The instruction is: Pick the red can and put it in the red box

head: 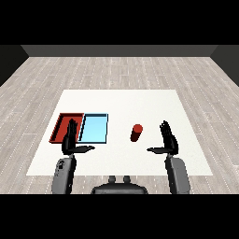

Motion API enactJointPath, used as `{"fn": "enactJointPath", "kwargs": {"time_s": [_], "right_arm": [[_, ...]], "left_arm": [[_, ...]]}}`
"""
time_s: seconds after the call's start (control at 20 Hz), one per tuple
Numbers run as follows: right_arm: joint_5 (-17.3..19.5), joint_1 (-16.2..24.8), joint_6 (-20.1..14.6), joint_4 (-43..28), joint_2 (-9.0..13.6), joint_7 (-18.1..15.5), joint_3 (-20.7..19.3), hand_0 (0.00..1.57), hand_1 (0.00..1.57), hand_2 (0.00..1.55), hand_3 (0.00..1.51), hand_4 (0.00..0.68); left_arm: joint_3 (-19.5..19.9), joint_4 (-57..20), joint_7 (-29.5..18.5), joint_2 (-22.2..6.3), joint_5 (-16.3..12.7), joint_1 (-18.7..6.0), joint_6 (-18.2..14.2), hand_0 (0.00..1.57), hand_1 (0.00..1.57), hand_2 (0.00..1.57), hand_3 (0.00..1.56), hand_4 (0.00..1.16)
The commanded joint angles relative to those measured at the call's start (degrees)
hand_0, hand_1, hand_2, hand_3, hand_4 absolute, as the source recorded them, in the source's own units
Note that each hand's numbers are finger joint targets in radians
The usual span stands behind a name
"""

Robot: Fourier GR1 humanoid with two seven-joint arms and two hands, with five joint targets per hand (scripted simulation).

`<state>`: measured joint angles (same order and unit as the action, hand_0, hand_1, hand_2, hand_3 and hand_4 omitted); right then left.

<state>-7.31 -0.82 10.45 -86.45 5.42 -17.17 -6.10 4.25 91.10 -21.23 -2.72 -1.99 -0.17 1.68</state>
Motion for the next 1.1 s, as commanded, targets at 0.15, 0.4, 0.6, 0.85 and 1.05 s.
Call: {"fn": "enactJointPath", "kwargs": {"time_s": [0.15,0.4,0.6,0.85,1.05], "right_arm": [[1.9,-3.2,-3.2,2.4,-2.6,-0.3,1.6,0.00,0.00,0.00,0.00,0.000],[-0.5,-3.5,0.2,5.8,-0.4,-1.6,-0.5,0.00,0.00,0.00,0.00,0.000],[-0.6,-10.9,-1.7,12.7,-1.4,-1.0,-0.8,0.00,0.00,0.00,0.00,0.000],[-0.2,-15.3,-2.7,23.3,-3.1,-5.3,-1.3,0.00,0.00,0.00,0.00,0.000],[-2.8,-15.0,-2.0,20.3,-2.8,-1.8,-1.4,0.00,0.00,0.00,0.00,0.000]], "left_arm": [[0.6,0.0,-2.1,-1.1,-0.7,1.7,2.0,0.00,0.00,0.00,0.00,0.00],[1.3,-0.4,-0.4,-1.3,-1.3,1.1,1.7,0.00,0.00,0.00,0.00,0.00],[-0.6,0.1,-0.7,0.4,-0.1,1.6,0.2,0.00,0.00,0.00,0.00,0.00],[-2.1,4.3,2.4,1.4,-0.2,3.4,-0.5,0.00,0.00,0.00,0.00,0.00],[1.6,0.5,-3.8,-1.1,-3.8,4.5,3.8,0.00,0.00,0.00,0.00,0.00]]}}
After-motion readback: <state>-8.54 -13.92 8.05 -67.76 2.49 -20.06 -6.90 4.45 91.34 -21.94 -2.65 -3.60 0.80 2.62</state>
